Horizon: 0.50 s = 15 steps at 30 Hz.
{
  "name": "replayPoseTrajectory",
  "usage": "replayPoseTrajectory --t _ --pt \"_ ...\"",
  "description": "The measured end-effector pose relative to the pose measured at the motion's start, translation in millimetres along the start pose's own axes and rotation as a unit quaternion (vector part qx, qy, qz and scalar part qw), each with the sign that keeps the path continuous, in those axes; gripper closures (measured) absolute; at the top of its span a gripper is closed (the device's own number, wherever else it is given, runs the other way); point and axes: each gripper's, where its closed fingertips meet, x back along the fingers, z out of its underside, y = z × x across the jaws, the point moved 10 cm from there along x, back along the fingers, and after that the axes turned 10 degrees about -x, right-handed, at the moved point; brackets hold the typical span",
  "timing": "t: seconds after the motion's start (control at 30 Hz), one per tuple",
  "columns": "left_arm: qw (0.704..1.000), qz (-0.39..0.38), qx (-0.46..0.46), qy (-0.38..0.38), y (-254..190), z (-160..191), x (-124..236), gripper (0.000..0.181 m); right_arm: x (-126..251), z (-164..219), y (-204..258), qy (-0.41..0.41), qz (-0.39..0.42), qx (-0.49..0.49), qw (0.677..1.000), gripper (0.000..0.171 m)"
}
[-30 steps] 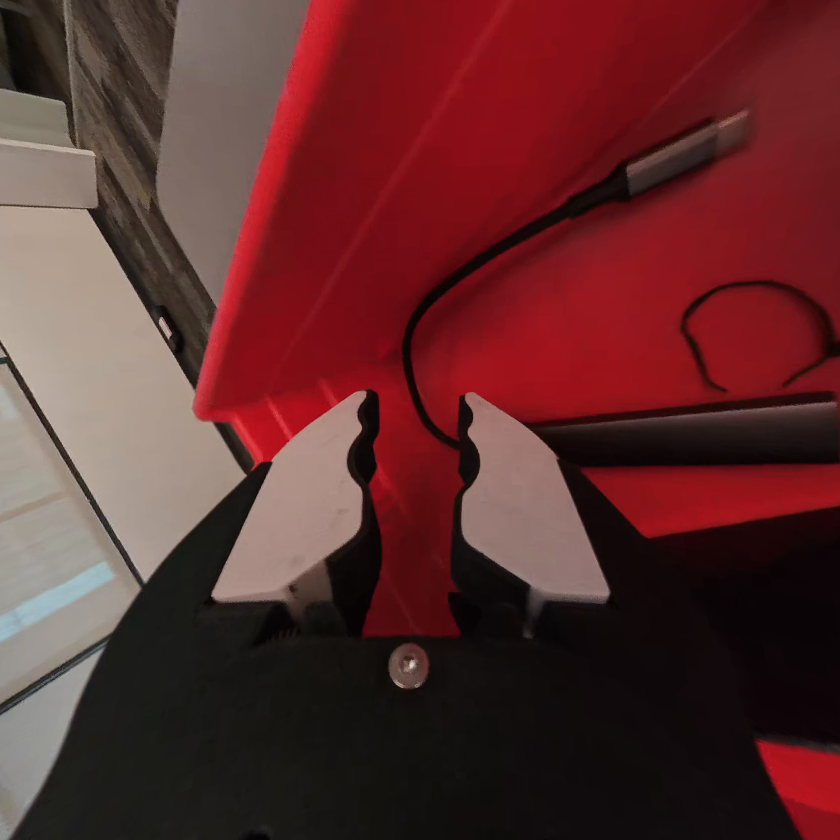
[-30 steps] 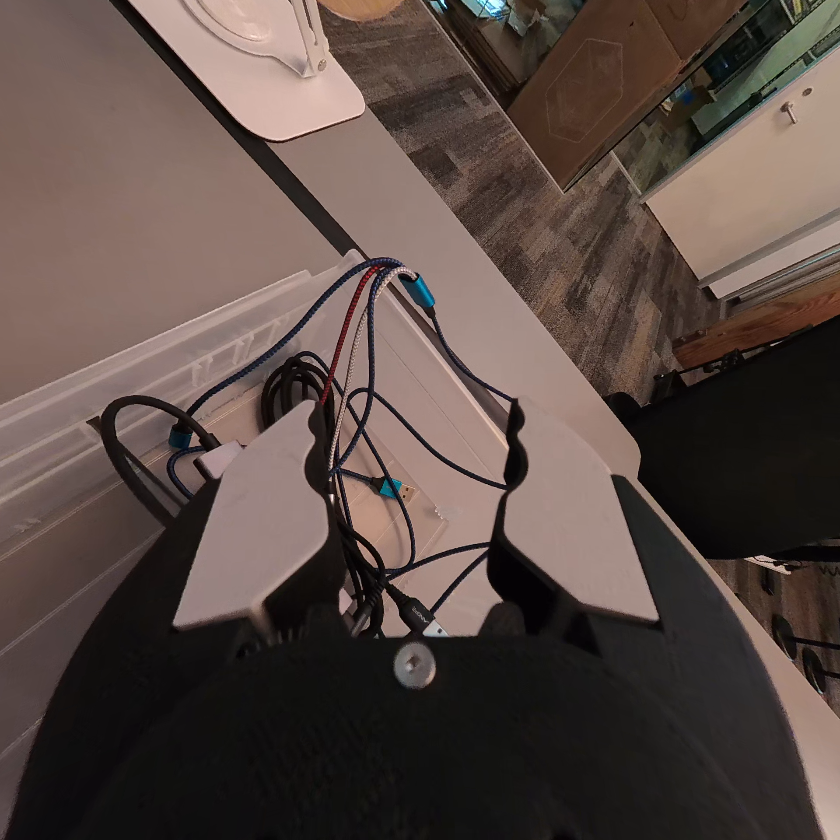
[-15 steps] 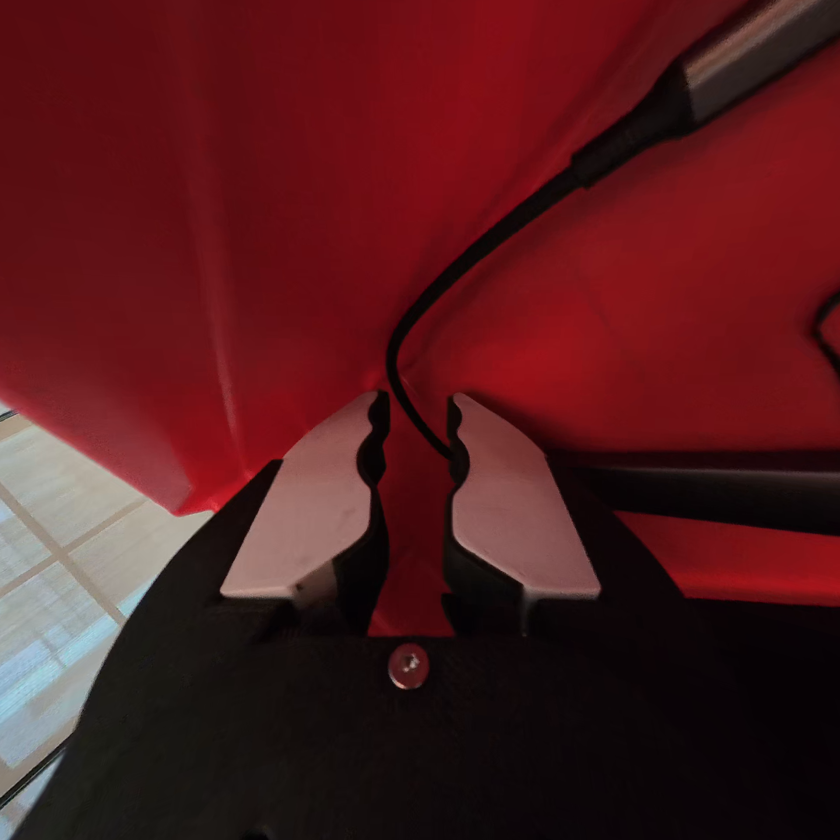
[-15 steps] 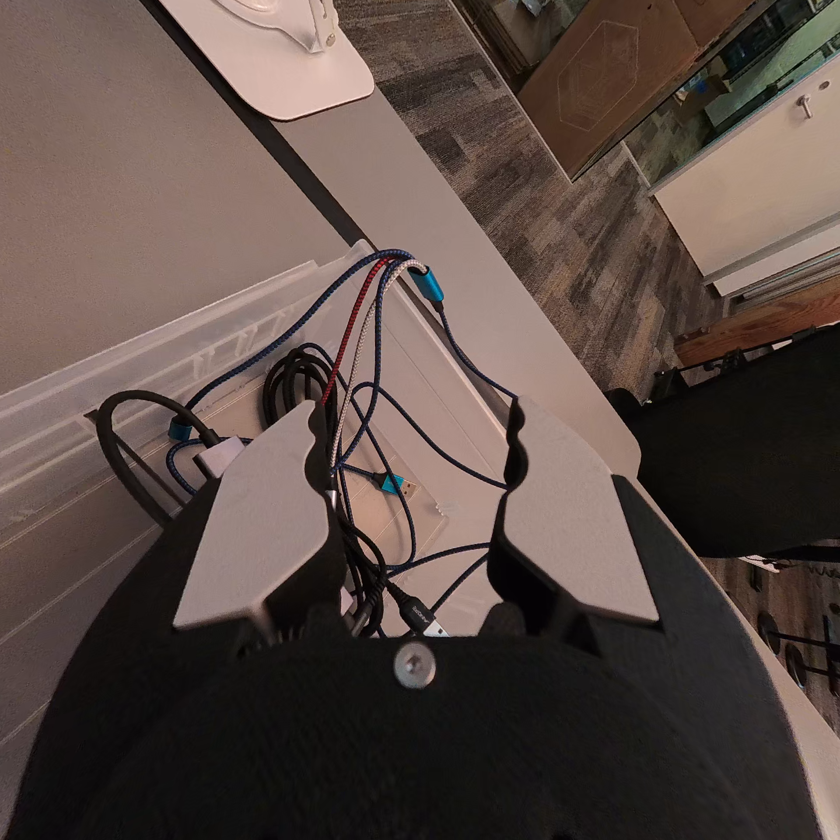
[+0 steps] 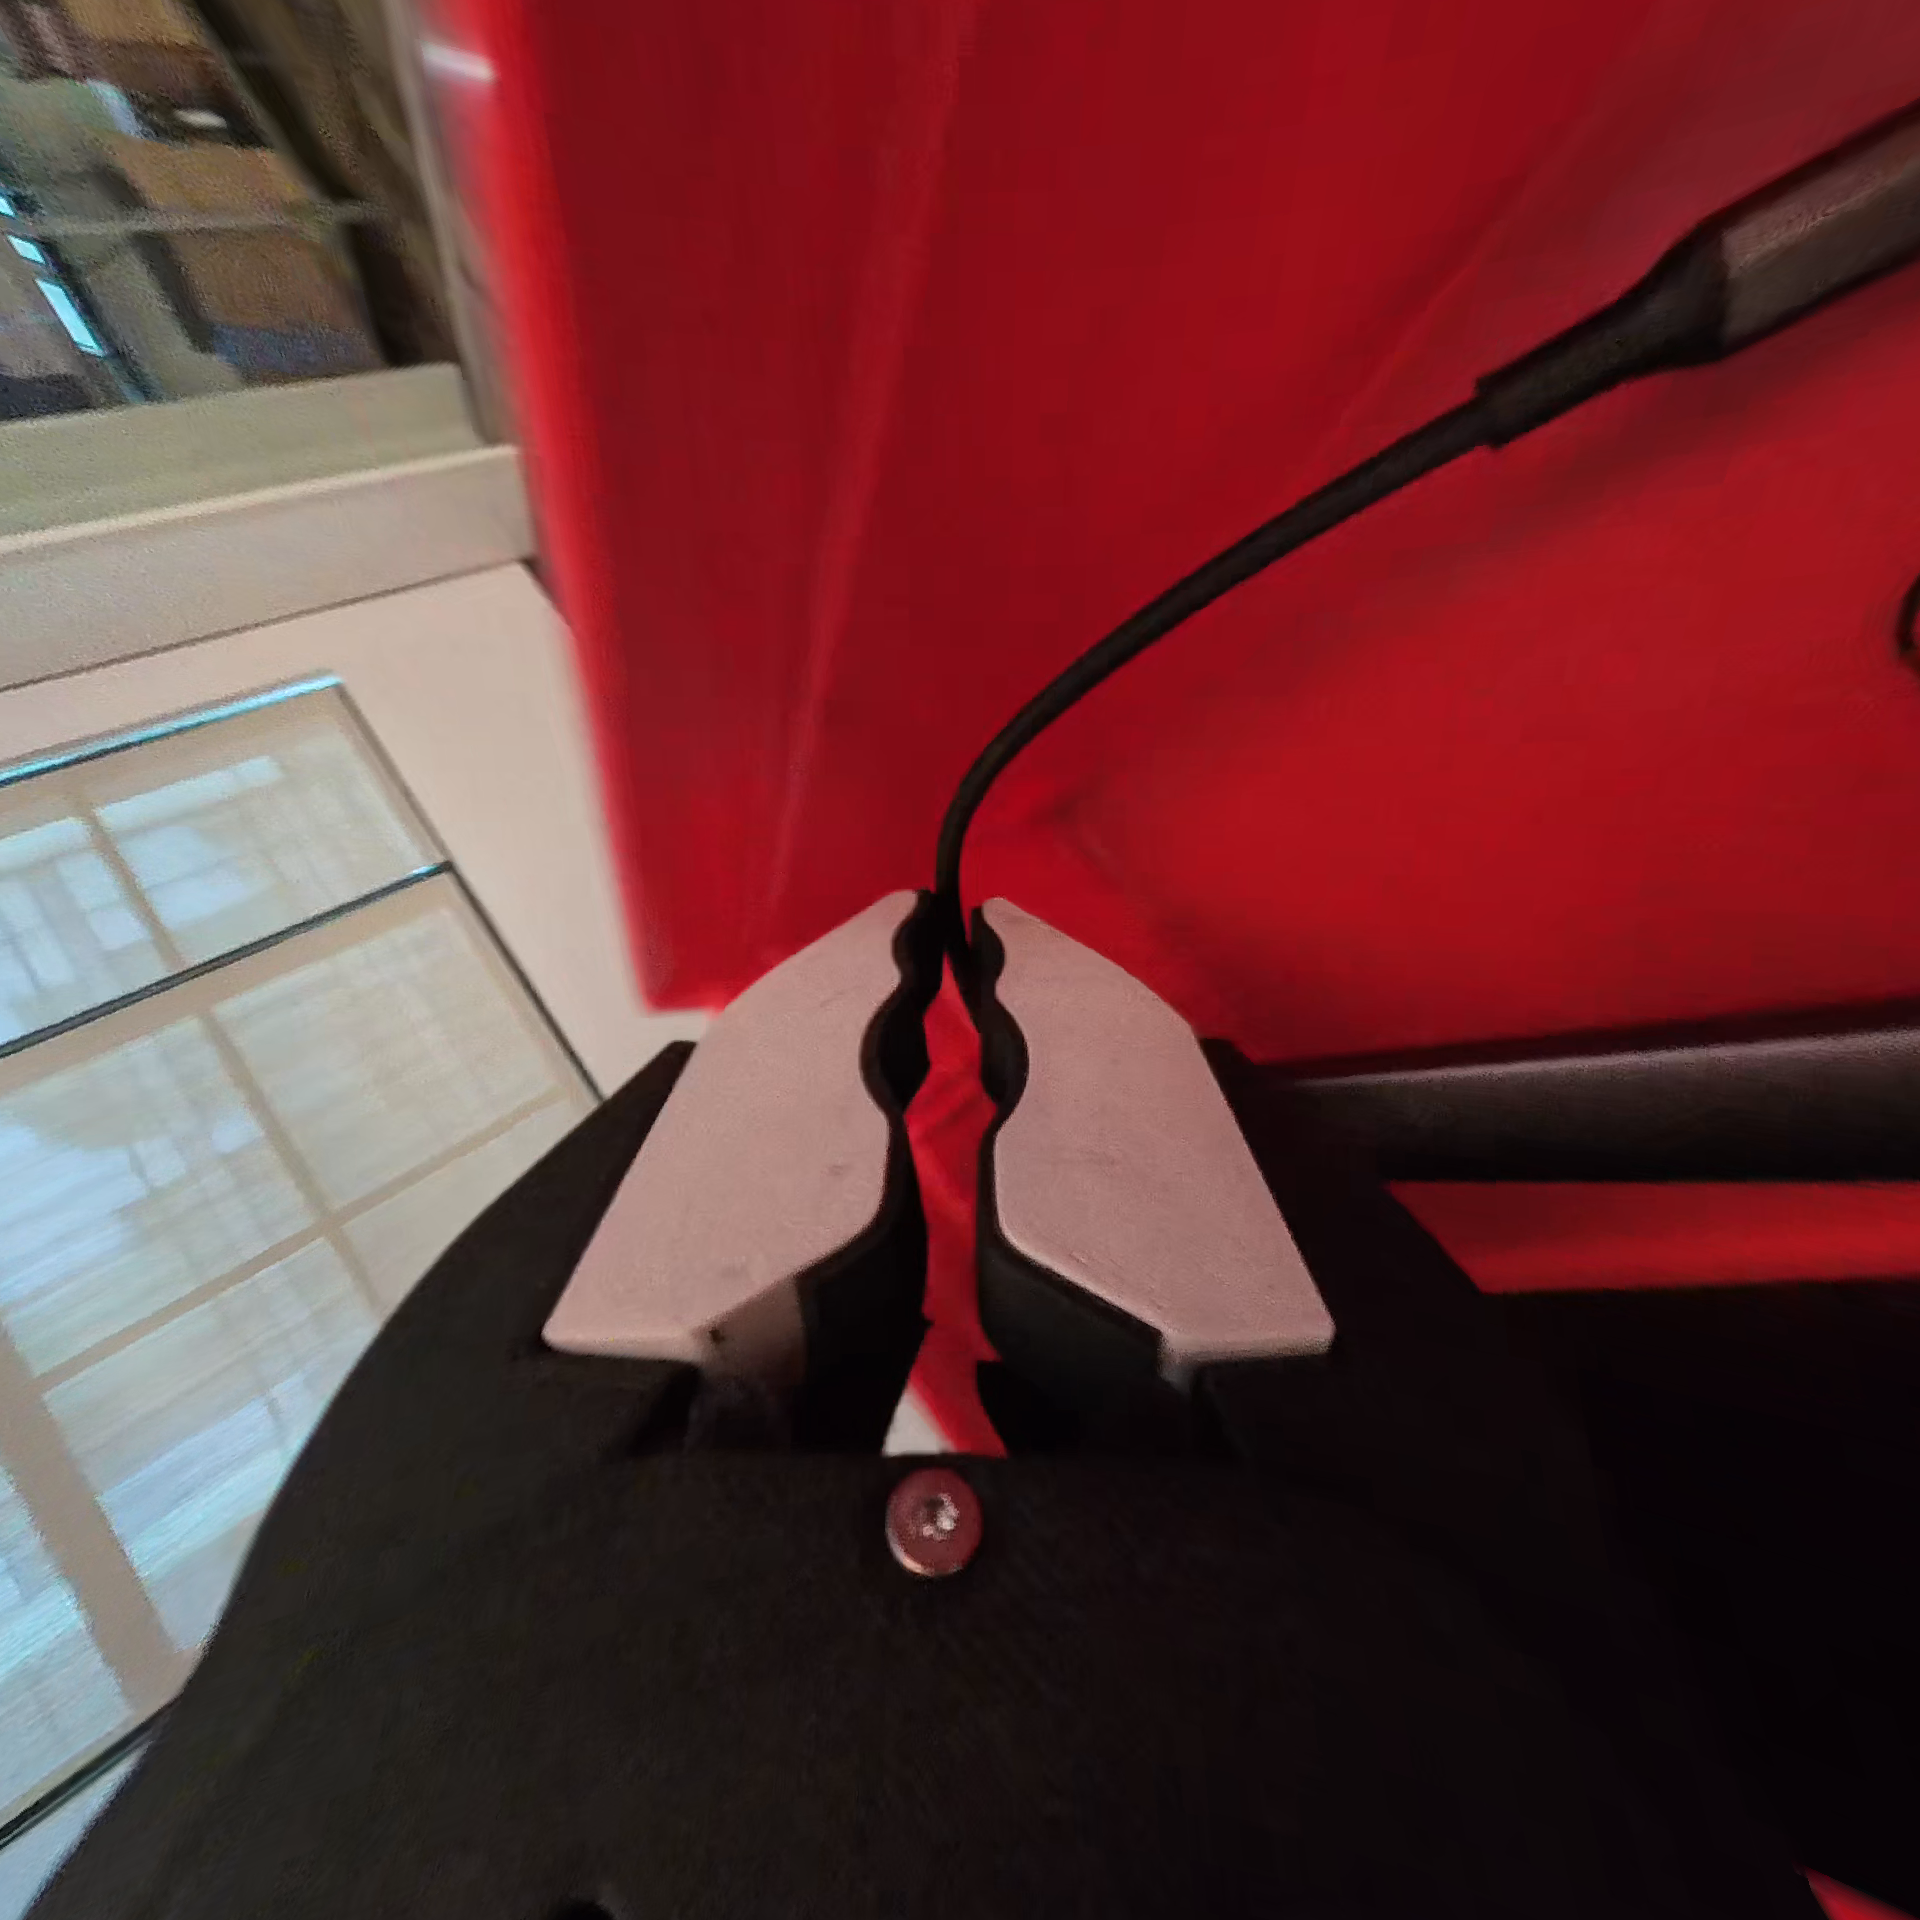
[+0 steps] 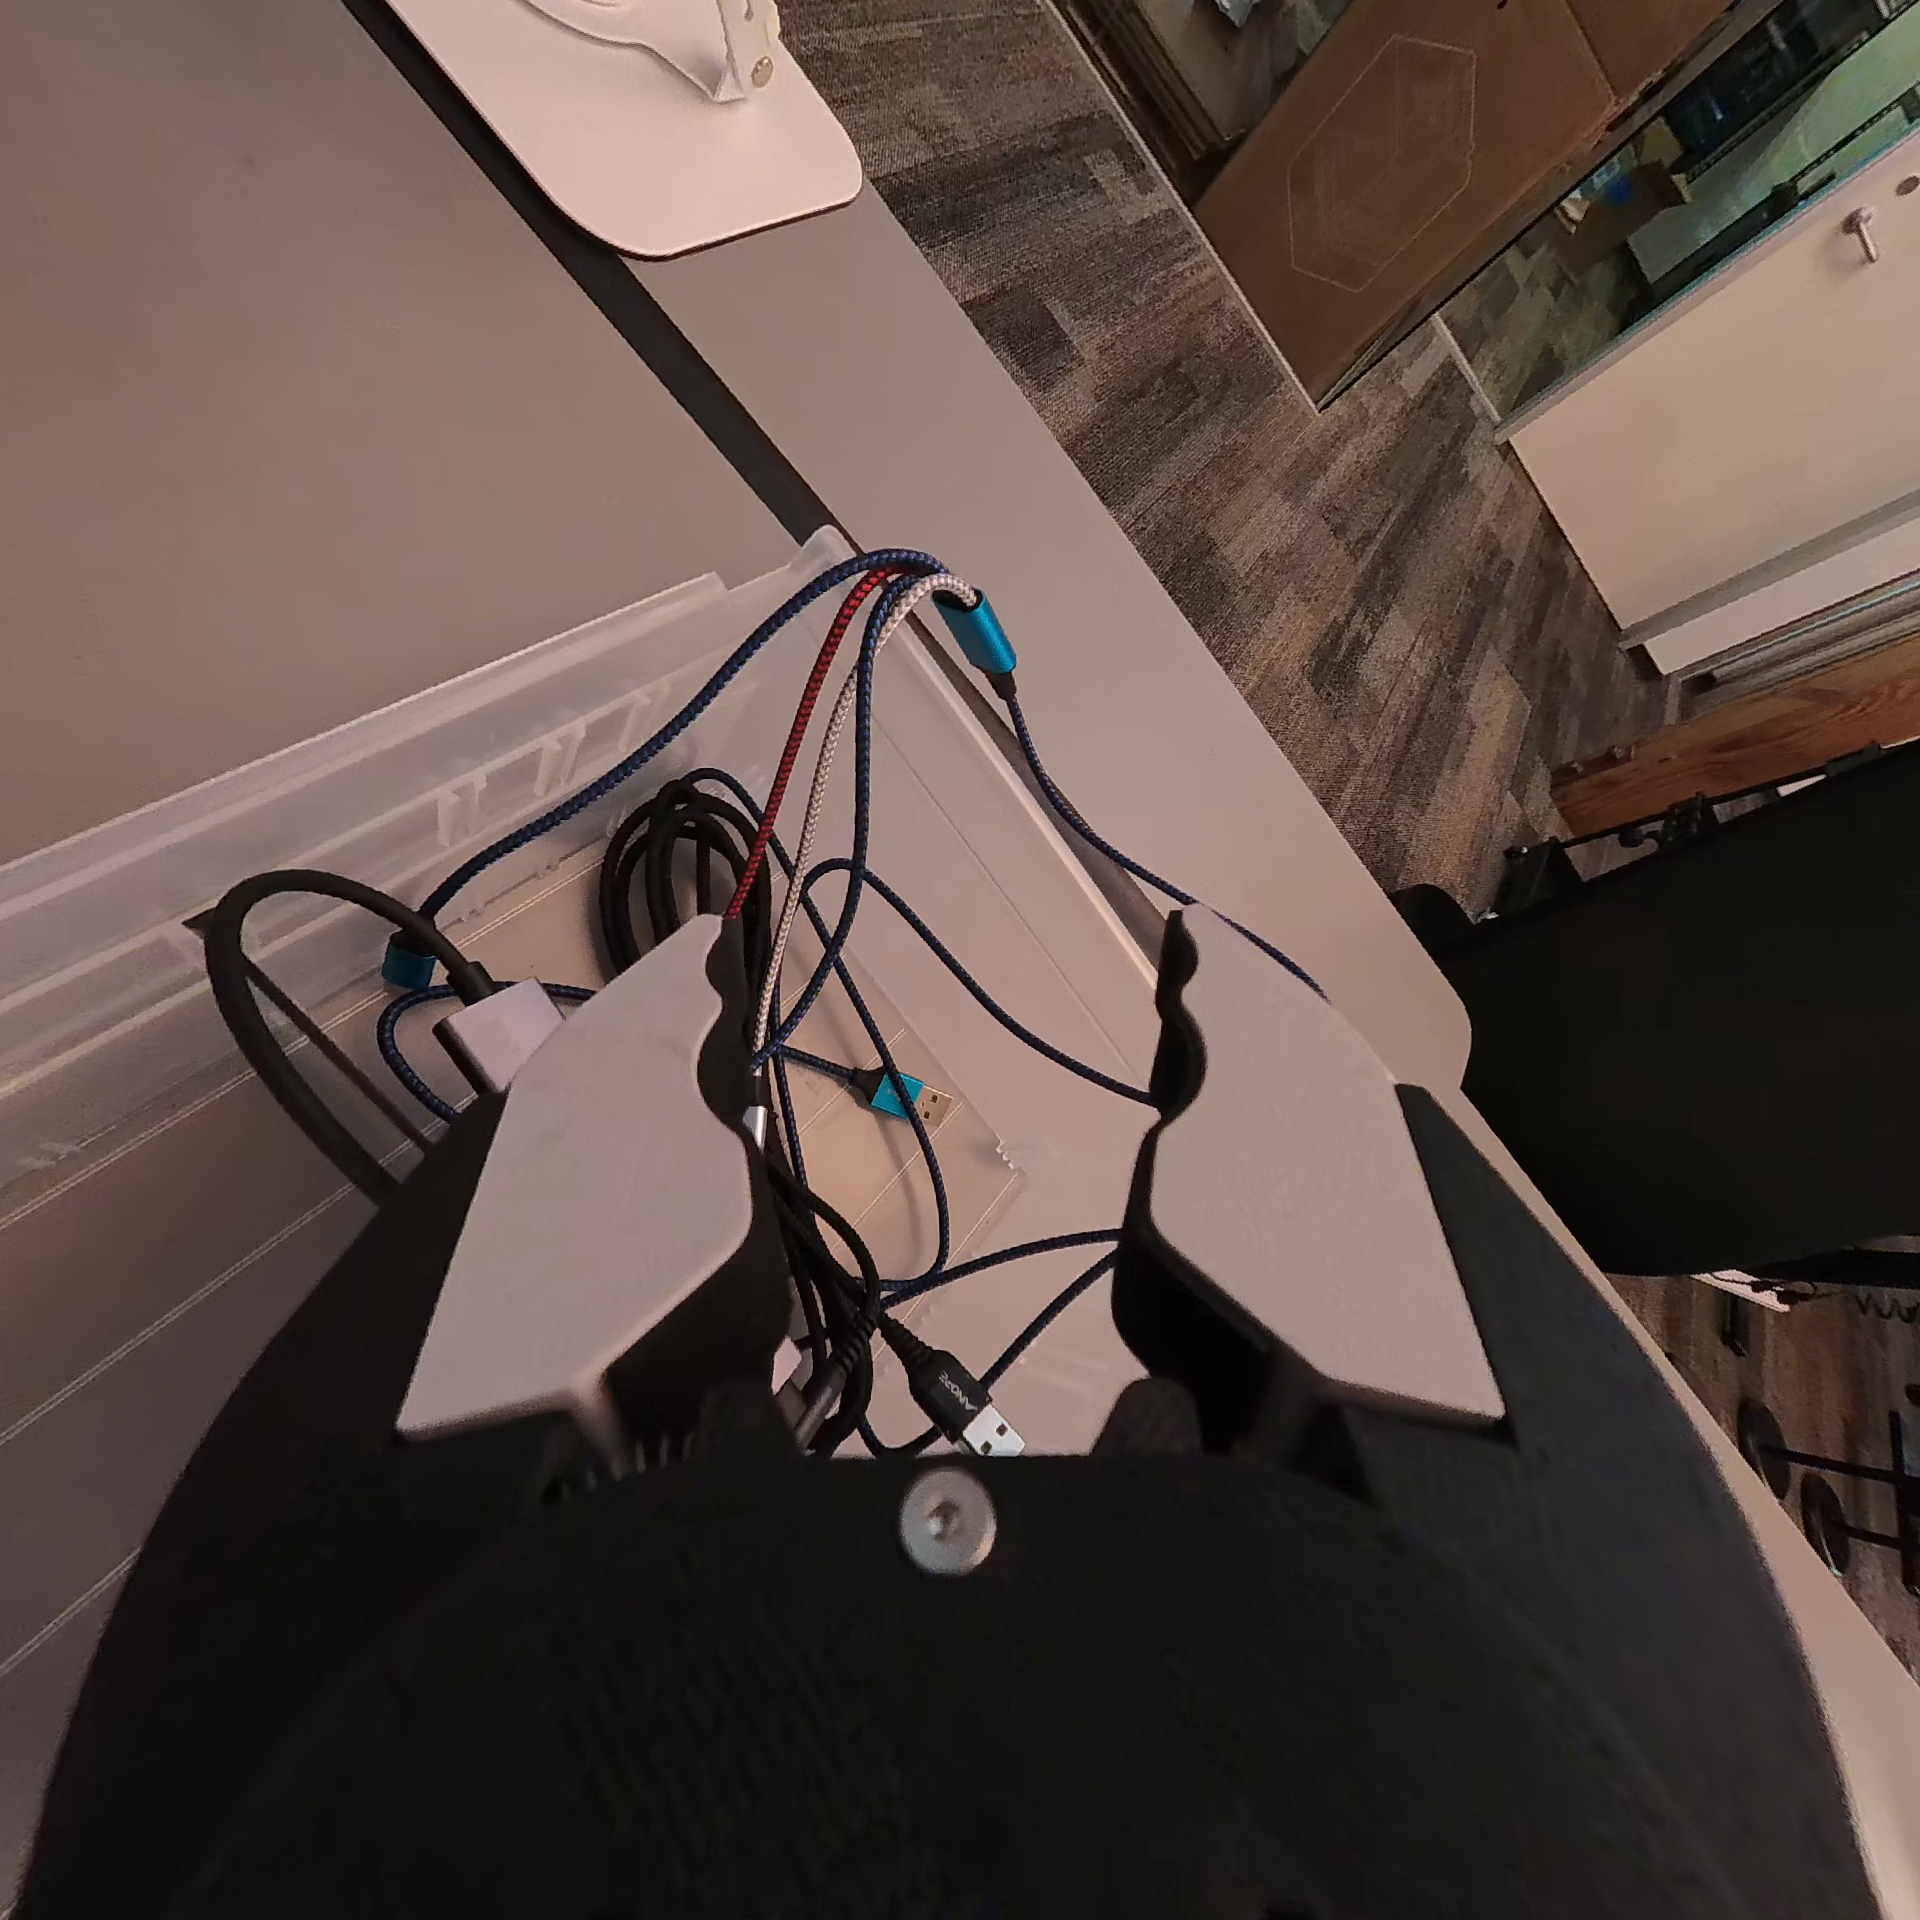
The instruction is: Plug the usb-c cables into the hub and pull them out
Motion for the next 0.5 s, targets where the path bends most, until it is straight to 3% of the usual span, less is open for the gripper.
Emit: replayPoseTrajectory --t 0.3,0.5 --pt "0.991 -0.136 0.003 0.006 36 41 104 0.178 5 -8 3 -0.015 0.003 0.011 1.0 0.095" --pt "0.978 -0.204 0.035 -0.038 45 38 198 0.178 8 -18 11 -0.025 0.002 0.03 0.999 0.095"
